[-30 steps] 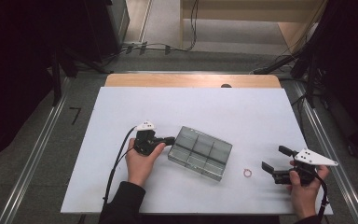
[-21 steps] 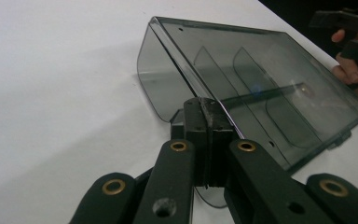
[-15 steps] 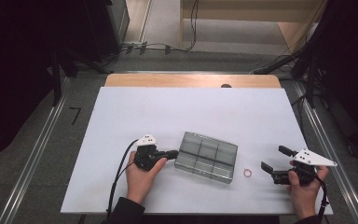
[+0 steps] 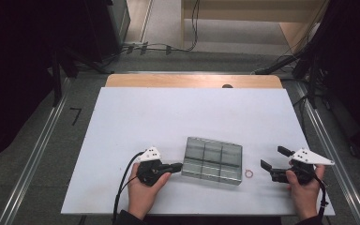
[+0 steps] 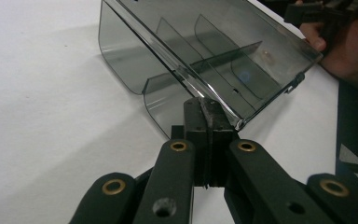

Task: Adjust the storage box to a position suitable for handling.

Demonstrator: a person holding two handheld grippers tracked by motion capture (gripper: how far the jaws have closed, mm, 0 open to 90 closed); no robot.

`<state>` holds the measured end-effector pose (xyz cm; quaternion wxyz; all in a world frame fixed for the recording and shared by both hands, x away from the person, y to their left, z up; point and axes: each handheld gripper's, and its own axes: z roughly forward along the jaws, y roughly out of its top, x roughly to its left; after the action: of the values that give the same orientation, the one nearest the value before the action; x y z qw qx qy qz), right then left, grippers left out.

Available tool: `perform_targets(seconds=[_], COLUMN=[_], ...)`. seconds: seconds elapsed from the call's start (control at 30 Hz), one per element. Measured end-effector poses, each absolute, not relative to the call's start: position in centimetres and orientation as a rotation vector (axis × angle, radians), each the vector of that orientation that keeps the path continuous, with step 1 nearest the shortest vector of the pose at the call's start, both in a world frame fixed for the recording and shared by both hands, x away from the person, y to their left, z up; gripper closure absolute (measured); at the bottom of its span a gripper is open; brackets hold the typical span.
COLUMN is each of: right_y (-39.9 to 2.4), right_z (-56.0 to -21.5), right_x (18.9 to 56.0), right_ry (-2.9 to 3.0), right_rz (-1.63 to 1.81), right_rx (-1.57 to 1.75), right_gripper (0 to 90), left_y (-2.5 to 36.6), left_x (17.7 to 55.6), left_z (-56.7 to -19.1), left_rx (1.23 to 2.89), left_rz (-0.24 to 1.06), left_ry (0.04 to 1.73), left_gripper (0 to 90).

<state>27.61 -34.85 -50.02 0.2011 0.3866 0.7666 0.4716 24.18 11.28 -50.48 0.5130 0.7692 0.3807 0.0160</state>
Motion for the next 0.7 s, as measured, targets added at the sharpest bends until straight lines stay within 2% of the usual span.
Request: perform_targets(seconds=[0.23,0.27,0.3,0.4,0.5,0.53,0.57,0.7], right_y=[-33.8,-33.6,-33.4,-32.7,-31.9,-31.4,-31.4,-30.1], right_z=[-49.9,-49.9,-49.8,-49.7,-49.6,-49.7,-49.7,-50.1], right_x=[28.4,28.5,28.5,28.9,29.5,30.0,30.0,30.8], right_ry=[2.188,2.189,2.186,2.162,2.151,2.179,2.179,2.252], right_rz=[1.323,1.325,1.328,1.313,1.325,1.336,1.336,1.300], right_rx=[1.113,1.121,1.134,1.182,1.221,1.246,1.246,1.219], right_gripper=[6.5,9.2,15.0,24.3,47.7,60.1,60.1,75.7], left_y=[10.6,10.5,10.5,10.2,10.1,10.0,10.0,10.1], left_x=[23.3,23.1,23.0,22.5,22.3,22.3,22.2,22.1], left_z=[-50.6,-50.7,-50.7,-50.9,-50.9,-50.9,-50.9,-51.0], left_rx=[1.847,1.845,1.846,1.854,1.853,1.853,1.854,1.854], left_rz=[0.026,0.022,0.015,0.007,0.000,-0.002,-0.002,-0.005], left_ry=[0.899,0.899,0.892,0.886,0.878,0.877,0.876,0.872], left_gripper=[89.4,89.4,89.4,89.4,89.4,89.4,89.4,89.4])
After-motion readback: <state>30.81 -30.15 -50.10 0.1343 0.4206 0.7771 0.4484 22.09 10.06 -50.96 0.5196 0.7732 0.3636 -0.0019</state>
